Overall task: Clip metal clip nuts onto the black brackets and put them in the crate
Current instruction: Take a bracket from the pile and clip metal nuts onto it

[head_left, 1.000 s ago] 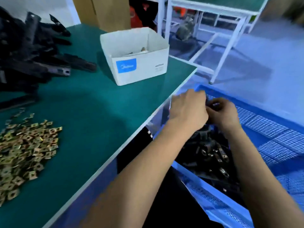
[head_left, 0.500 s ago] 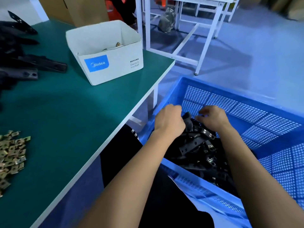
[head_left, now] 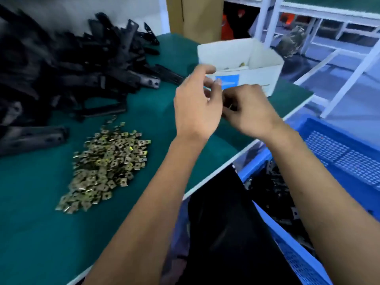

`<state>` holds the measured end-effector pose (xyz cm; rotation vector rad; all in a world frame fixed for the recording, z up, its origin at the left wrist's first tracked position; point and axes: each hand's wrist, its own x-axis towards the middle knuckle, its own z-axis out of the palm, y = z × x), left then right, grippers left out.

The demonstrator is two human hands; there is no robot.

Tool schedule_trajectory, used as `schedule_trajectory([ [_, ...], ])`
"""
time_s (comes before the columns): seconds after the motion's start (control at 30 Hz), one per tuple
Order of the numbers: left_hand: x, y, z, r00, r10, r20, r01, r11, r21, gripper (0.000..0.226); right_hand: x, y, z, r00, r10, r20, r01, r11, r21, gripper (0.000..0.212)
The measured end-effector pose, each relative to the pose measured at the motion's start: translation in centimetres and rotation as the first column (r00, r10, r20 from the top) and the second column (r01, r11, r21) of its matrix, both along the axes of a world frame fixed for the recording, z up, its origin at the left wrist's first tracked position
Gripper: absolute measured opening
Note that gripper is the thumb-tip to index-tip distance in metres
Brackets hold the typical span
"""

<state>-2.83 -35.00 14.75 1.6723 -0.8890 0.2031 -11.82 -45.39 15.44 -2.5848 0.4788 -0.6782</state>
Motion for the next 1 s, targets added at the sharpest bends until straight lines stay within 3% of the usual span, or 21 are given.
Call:
schedule_trajectory([
  [0.13,6.4,9.3,-1.1,0.943,0.329,0.052,-0.327,0.944,-0.041,0.018,7.4,6.6,-0.4,0.97,0.216,-0.108,-0.223,0.973,-0.055,0.005],
  [0.37,13.3,25.8,-4.3,0.648,0.761,-0.033,-0.762,0.647,-0.033,0.014,17.7,20.4,-0.8,0.837,0.529,-0.137,-0.542,0.837,-0.08,0.003],
  [0.5,15.7,30.9,-4.9,0.444,0.867,-0.227,-0.889,0.457,0.008,0.007,22.4,27.1,-1.7,0.806,0.564,-0.179,-0.591,0.787,-0.18,0.038],
  [0.6,16.5,31.9,-4.8,0.348,0.852,-0.391,-0.924,0.382,0.009,0.007,24.9,30.4,-2.7,0.834,0.446,-0.324,-0.538,0.787,-0.302,0.059],
  [0.67,16.6,31.9,-4.9,0.327,0.84,-0.433,-0.927,0.375,0.028,0.006,25.9,32.0,-3.4,0.855,0.366,-0.366,-0.497,0.779,-0.383,0.062],
  [0.73,16.8,31.8,-5.1,0.338,0.839,-0.426,-0.917,0.395,0.05,0.001,26.5,32.9,-3.9,0.891,0.328,-0.314,-0.437,0.808,-0.395,0.06],
  [0.87,17.4,31.7,-5.5,0.352,0.841,-0.411,-0.902,0.421,0.09,0.009,27.4,33.9,-3.7,0.939,0.252,-0.233,-0.326,0.868,-0.375,0.041],
  [1.0,17.8,32.0,-5.9,0.376,0.768,-0.518,-0.875,0.478,0.073,0.01,27.1,33.2,-4.0,0.936,0.264,-0.232,-0.342,0.835,-0.431,0.043],
])
